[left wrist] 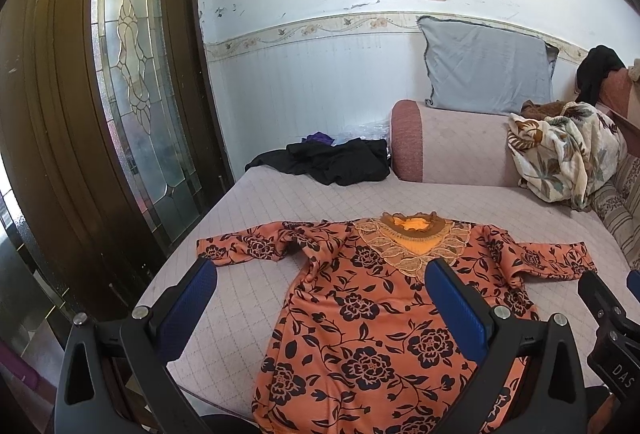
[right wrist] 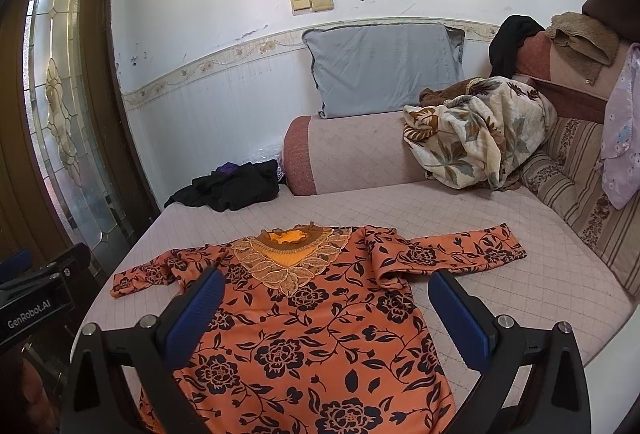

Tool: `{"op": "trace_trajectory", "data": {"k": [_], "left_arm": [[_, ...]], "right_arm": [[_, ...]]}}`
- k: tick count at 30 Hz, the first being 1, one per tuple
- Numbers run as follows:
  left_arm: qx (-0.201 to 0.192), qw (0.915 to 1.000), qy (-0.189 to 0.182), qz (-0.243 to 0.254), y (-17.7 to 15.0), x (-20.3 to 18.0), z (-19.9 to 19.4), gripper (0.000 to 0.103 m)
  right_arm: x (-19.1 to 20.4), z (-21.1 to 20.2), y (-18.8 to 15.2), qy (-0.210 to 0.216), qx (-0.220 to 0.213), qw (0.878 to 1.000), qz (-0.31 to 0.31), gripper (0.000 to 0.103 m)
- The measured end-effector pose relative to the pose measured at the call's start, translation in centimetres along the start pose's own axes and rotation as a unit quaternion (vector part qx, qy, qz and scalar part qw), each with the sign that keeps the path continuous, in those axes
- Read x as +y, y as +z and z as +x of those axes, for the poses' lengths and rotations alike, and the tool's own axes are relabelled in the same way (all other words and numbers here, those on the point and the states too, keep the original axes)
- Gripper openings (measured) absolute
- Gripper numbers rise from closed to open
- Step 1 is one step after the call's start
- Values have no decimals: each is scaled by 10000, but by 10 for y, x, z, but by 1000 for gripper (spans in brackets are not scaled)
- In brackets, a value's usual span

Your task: Fold small clothes

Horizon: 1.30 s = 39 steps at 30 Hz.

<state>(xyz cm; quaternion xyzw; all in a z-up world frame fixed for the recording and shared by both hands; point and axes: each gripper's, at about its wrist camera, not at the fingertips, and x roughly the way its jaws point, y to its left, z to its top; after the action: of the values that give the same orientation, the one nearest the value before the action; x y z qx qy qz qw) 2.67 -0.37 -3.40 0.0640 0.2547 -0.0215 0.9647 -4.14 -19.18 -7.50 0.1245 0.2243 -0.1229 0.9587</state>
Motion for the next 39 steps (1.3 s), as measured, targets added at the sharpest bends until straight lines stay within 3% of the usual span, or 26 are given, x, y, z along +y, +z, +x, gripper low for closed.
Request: {"op": "trace_trajectory", "data": {"k": [39], "left_arm": [[83,9993,233,-285,1,33,21,103]], "right_arm": [[26,24,2,217,219,9993,-206,103]]}}
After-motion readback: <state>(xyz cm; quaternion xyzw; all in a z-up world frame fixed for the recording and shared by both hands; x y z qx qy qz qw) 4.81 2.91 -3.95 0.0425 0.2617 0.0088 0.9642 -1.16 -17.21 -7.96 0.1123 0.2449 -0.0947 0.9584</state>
